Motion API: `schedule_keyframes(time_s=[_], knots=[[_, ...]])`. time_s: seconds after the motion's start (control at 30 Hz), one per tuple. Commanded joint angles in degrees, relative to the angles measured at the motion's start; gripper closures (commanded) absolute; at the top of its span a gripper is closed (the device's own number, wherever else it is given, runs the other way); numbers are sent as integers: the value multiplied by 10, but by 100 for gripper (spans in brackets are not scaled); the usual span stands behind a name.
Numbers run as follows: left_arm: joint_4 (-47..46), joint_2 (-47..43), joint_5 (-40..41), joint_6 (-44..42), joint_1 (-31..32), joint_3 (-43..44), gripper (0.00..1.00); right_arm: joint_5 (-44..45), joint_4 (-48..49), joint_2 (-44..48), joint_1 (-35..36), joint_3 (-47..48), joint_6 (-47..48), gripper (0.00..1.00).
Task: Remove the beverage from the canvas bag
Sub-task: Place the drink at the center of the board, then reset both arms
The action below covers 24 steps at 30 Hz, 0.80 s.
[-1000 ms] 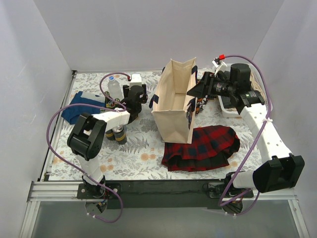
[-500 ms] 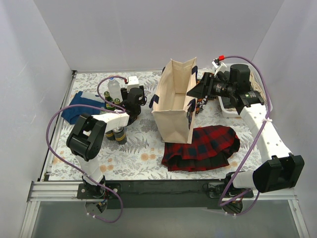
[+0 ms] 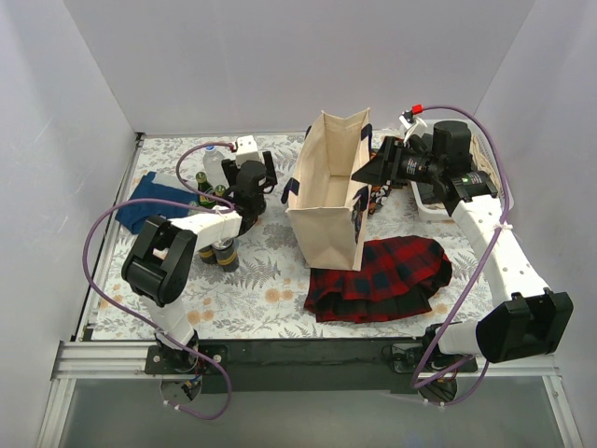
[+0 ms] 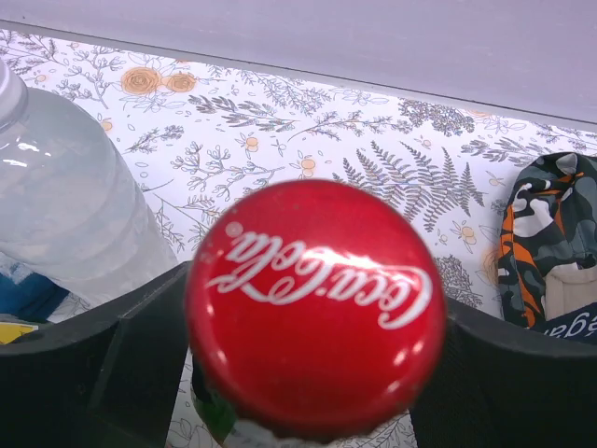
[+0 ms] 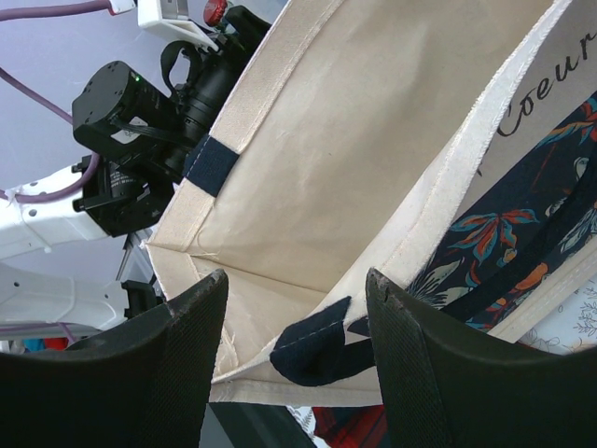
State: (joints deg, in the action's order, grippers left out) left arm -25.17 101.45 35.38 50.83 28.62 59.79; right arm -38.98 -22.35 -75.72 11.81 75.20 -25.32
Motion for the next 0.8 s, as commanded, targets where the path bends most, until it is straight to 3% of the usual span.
schedule_keyframes(time_s=[0.0, 0.4, 0.77], knots=[[-5, -35, 10, -5, 2, 23, 24, -2, 13, 12, 3, -2, 2, 33], [94, -58, -33, -39, 2, 146, 21, -1, 13, 17, 3, -5, 4, 33], [340, -101, -120, -24, 2, 285, 20, 3, 13, 27, 3, -15, 8, 33]])
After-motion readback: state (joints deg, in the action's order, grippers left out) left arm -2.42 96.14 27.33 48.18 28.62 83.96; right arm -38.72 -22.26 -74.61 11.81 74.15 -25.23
